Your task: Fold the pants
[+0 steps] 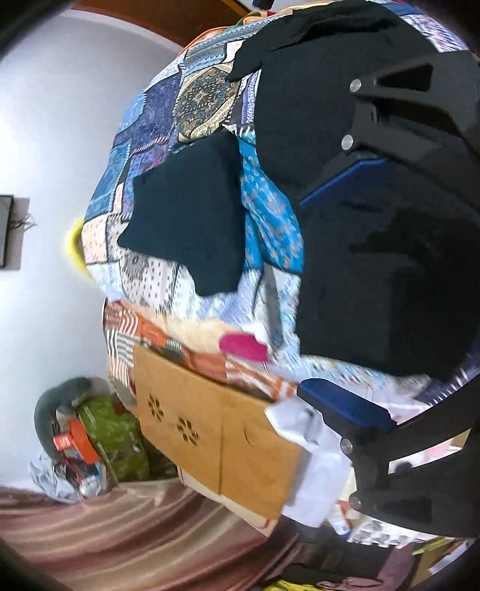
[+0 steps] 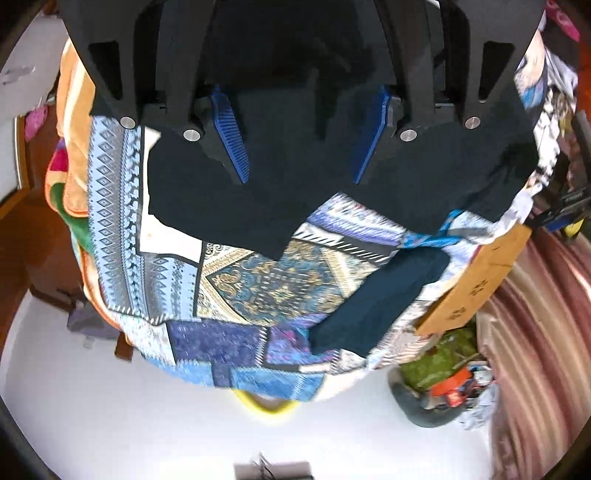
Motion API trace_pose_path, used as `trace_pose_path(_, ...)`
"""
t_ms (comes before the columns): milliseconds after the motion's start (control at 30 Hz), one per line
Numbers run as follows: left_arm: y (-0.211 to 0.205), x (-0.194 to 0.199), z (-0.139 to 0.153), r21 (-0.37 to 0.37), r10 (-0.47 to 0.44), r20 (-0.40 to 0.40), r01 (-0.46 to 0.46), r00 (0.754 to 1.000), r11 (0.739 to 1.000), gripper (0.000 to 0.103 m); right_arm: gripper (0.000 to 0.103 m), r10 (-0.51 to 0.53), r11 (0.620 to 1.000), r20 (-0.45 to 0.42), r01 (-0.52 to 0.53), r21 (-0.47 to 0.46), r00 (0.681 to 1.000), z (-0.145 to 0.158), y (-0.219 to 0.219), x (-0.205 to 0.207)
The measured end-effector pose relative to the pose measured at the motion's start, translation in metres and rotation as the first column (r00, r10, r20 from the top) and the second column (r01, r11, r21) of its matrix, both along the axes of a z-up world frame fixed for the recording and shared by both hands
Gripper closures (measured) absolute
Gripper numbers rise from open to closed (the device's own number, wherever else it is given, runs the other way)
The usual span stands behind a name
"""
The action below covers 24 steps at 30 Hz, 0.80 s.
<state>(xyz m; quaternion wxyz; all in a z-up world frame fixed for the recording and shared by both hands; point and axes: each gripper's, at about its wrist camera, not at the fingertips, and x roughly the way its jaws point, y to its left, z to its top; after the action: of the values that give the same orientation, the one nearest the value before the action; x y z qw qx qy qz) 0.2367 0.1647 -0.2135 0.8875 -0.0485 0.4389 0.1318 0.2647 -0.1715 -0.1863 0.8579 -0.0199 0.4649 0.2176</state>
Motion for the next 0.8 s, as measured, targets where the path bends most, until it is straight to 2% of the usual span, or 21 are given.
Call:
trace_pose_path(200,-0.018,0.049,-0.017,-0.036,-0.059,-0.049,0.057,0.997,0.998,0.010,0.049,-0.003,1.000,-0.064,0.003,-0.007,0.998,-0.026,0.008,0.055)
trace_pose_path(400,-0.037,0.080,-0.042,-0.026,-0.104,-0.106,0.101,0.989,0.995,0.010,0.049,0.009,0.999,-0.113,-0.013,-0.037,0.994,-0.057,0.022,0.101)
trace_pose_path(533,-0.047,0.093,-0.059,-0.016,-0.137,-0.142,0.136,0.980,0.991,0.010,0.049,0.022,0.997,-0.152,-0.034,-0.076,0.988,-0.081,0.028,0.117)
trace_pose_path(567,-0.049,0.096,-0.062,-0.015,-0.140,-0.150,0.140,0.979,0.990,0.010,0.052,0.023,0.996,-0.134,-0.035,-0.084,0.991,-0.082,0.029,0.117)
trace_pose_path(600,-0.049,0.098,-0.065,-0.015,-0.143,-0.159,0.142,0.977,0.990,0.010,0.061,0.023,0.994,-0.111,-0.035,-0.102,0.993,-0.083,0.031,0.115)
trace_pose_path(633,-0.050,0.100,-0.067,-0.016,-0.144,-0.164,0.143,0.976,0.990,0.010,0.065,0.029,0.991,-0.093,-0.040,-0.125,0.995,-0.083,0.034,0.114)
trace_pose_path(700,-0.052,0.104,-0.073,-0.027,-0.145,-0.178,0.142,0.973,0.989,0.010,0.085,0.040,0.990,-0.082,-0.050,-0.135,0.996,-0.084,0.036,0.112)
trace_pose_path(800,-0.054,0.105,-0.075,-0.038,-0.142,-0.189,0.138,0.972,0.990,0.010,0.095,0.059,0.986,-0.069,-0.069,-0.152,0.996,-0.082,0.039,0.106)
